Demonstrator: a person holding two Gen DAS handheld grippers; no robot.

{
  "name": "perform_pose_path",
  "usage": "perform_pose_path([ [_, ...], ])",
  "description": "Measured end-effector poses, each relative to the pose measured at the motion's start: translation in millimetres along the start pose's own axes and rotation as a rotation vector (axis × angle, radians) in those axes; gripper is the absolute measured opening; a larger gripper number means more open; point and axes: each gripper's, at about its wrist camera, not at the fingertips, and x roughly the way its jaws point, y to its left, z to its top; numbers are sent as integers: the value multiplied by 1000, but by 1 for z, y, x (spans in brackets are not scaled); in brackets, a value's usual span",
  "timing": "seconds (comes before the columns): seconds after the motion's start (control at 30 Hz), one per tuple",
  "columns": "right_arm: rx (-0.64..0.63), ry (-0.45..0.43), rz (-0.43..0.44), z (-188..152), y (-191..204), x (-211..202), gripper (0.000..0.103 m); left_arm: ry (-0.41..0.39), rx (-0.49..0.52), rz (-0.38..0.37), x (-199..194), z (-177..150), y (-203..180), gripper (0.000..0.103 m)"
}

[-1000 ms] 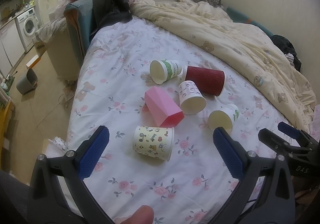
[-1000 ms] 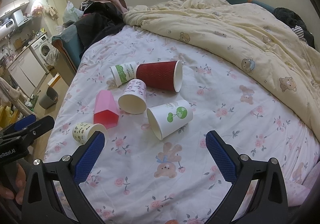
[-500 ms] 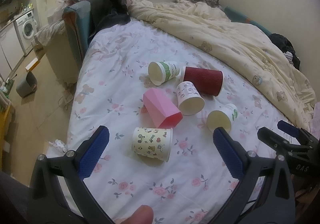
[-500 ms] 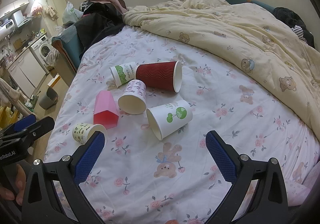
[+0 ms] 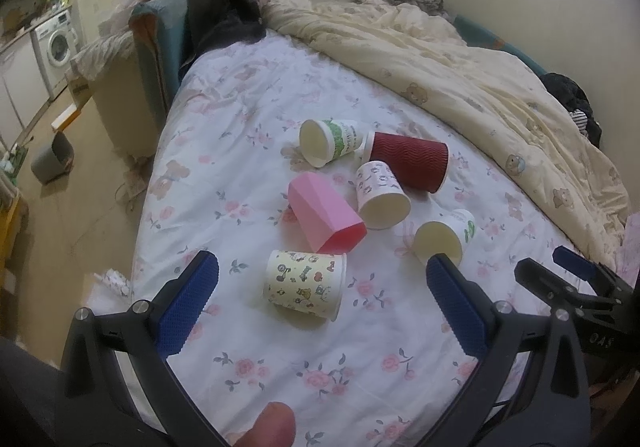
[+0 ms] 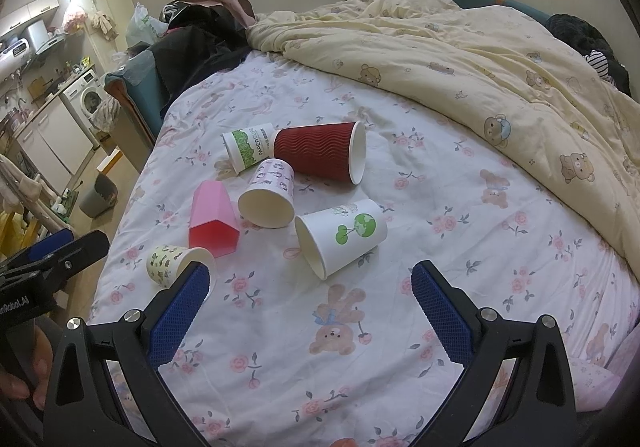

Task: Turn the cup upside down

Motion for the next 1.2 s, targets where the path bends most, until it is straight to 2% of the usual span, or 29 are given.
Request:
perform_pose_path([
  [0.4, 3, -3, 5, 0, -1, 0, 103, -15, 6, -8, -4, 1, 6, 102],
  [0.53, 7, -4, 6, 0, 0, 0, 103, 23, 24, -24, -1, 5, 7, 102],
  [0.67, 22, -1, 7, 1, 0, 0, 103, 125, 96, -49, 9, 17, 9, 102],
  [0.87, 54, 18, 18, 4, -8, 1, 103, 315, 286, -130, 36, 41, 10, 102],
  [0.97, 70, 30, 22, 4, -11, 4, 103, 391, 413, -106, 52, 48, 8, 102],
  [1.03, 84, 37, 21, 4, -14, 6, 103, 414, 472, -31, 66, 55, 11, 100],
  [1.07, 89, 39, 15, 4, -16, 7, 103, 419, 481, -19, 72, 59, 12, 96],
  [1.2, 113, 58, 6, 3, -24, 13, 103, 608, 631, -96, 108, 51, 4, 96],
])
